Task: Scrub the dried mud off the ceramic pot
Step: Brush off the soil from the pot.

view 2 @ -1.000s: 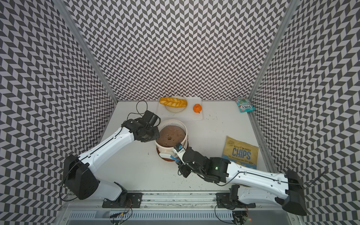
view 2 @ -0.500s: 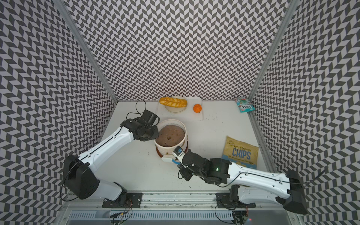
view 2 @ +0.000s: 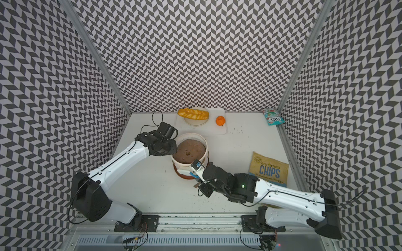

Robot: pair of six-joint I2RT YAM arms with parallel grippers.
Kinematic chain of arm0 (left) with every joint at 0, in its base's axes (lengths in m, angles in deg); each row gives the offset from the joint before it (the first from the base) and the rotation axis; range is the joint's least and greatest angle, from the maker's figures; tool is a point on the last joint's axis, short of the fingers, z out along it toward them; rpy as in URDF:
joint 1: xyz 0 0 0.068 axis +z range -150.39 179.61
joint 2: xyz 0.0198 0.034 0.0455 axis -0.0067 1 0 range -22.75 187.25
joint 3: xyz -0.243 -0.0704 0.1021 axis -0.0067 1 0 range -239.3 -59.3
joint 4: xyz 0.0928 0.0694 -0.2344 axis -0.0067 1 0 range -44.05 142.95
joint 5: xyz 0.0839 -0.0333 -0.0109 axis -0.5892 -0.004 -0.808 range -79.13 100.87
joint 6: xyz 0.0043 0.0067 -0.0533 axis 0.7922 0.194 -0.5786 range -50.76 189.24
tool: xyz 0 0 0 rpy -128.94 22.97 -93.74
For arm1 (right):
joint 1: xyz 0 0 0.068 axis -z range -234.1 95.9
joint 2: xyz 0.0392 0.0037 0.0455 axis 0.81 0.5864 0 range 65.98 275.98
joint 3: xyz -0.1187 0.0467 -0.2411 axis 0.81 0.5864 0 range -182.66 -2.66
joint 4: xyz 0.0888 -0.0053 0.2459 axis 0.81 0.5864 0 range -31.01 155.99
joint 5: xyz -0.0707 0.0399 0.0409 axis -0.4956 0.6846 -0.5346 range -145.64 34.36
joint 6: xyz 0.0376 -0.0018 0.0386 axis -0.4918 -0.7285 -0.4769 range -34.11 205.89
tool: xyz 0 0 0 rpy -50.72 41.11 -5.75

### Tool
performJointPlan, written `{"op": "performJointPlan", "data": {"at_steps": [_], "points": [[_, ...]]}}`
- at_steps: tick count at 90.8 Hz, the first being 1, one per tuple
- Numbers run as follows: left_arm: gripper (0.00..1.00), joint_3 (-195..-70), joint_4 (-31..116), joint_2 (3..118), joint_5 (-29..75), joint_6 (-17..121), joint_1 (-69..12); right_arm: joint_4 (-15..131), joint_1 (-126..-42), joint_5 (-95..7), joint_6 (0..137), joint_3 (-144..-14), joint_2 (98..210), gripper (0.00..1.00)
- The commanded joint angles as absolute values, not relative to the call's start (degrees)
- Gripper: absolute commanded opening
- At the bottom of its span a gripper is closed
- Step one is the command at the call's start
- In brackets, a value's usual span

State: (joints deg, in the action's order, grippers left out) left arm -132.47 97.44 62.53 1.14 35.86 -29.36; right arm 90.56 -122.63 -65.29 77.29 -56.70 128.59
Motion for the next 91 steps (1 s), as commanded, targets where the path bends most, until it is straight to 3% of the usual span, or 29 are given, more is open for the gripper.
{"op": "performJointPlan", "data": {"at_steps": [1,45,75,91], "points": [[0.0,-130.97,89.71,64.16,-0.11,39.28,-27.4,86.8,-118.79,-65.12,81.04,-56.06,128.76,0.0],[0.0,-130.38,85.1,65.08,5.02,51.26,-27.02,88.72,-110.74,-63.05,89.14,-55.91,133.77,0.0],[0.0,-131.57,85.89,65.18,5.49,53.85,-26.97,90.64,-107.23,-63.94,88.86,-54.17,133.34,0.0],[0.0,-132.22,86.19,65.43,5.77,53.95,-26.94,94.45,-107.13,-59.64,90.45,-56.98,133.0,0.0]]}}
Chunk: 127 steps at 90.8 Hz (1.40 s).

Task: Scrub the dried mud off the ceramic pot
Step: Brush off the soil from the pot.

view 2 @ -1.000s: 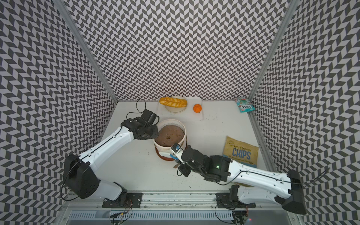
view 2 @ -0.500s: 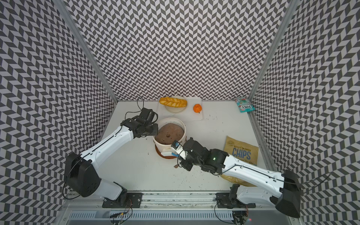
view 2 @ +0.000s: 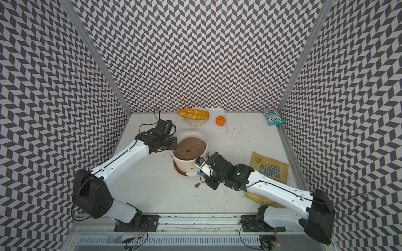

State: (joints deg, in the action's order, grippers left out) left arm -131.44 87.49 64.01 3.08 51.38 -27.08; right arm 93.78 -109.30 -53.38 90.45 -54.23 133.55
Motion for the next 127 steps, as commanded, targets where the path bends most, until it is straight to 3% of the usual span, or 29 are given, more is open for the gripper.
{"op": "performJointPlan", "data": {"at_steps": [1,36,71,127], "points": [[0.0,-132.33,86.29,65.46,5.77,53.99,-26.98,94.87,-107.16,-59.13,90.72,-57.28,133.02,0.0],[0.0,-132.94,86.54,65.46,3.92,54.93,-26.93,106.94,-113.24,-56.78,97.55,-65.33,134.32,0.0],[0.0,-136.49,88.82,67.6,1.76,67.24,-26.67,100.1,-113.07,-46.34,100.98,-65.37,131.24,0.0],[0.0,-141.89,91.74,70.99,7.74,84.18,-26.53,97.88,-108.37,-43.53,104.61,-70.02,134.6,0.0]]}}
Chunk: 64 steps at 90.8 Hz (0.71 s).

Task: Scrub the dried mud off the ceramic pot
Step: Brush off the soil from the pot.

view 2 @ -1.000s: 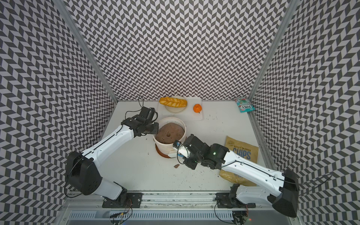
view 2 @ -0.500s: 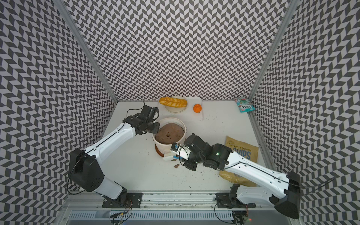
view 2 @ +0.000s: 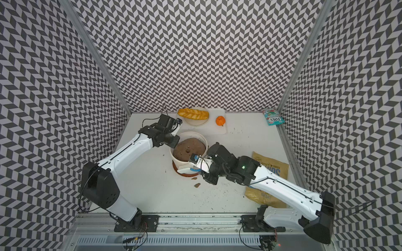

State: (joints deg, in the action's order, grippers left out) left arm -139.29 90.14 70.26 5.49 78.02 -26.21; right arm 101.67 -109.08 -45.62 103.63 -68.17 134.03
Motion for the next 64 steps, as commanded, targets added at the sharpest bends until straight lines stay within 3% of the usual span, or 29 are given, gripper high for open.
{"op": "performJointPlan", "data": {"at_steps": [1,37,64], "points": [[0.0,-142.08,91.78,71.01,7.82,84.31,-26.51,97.91,-108.3,-43.48,104.65,-70.13,134.66,0.0],[0.0,-141.23,90.04,71.01,11.64,88.4,-26.54,98.43,-105.4,-43.23,106.7,-70.92,136.96,0.0],[0.0,-141.35,90.31,70.88,11.98,89.01,-26.57,98.89,-98.21,-46.24,101.76,-68.56,137.48,0.0]]}}
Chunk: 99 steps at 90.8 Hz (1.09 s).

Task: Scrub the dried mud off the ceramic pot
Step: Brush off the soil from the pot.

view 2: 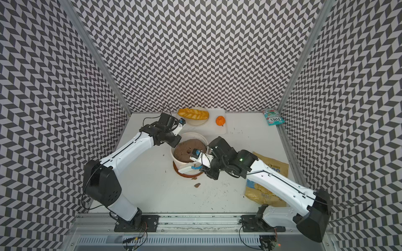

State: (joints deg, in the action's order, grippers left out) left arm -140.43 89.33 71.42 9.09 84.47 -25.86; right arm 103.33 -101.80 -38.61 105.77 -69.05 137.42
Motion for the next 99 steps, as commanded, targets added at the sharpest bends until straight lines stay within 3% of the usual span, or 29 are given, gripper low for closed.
{"op": "performJointPlan", "data": {"at_steps": [1,28,51,71,99], "points": [[0.0,-141.37,90.32,70.91,11.87,88.97,-26.57,98.98,-98.04,-46.24,101.43,-68.43,137.5,0.0],[0.0,-141.8,90.15,70.69,11.52,88.98,-26.51,102.8,-95.59,-49.29,93.24,-65.22,133.98,0.0],[0.0,-142.14,89.93,70.59,11.57,88.76,-26.54,105.57,-96.56,-40.27,95.15,-64.44,131.02,0.0],[0.03,-142.4,89.71,70.84,11.07,88.37,-26.51,106.31,-103.1,-35.07,96.09,-65.63,129.34,0.0],[0.22,-142.08,89.71,69.65,10.41,87.39,-26.46,103.27,-103.31,-30.38,98.29,-66.9,131.26,0.0]]}}
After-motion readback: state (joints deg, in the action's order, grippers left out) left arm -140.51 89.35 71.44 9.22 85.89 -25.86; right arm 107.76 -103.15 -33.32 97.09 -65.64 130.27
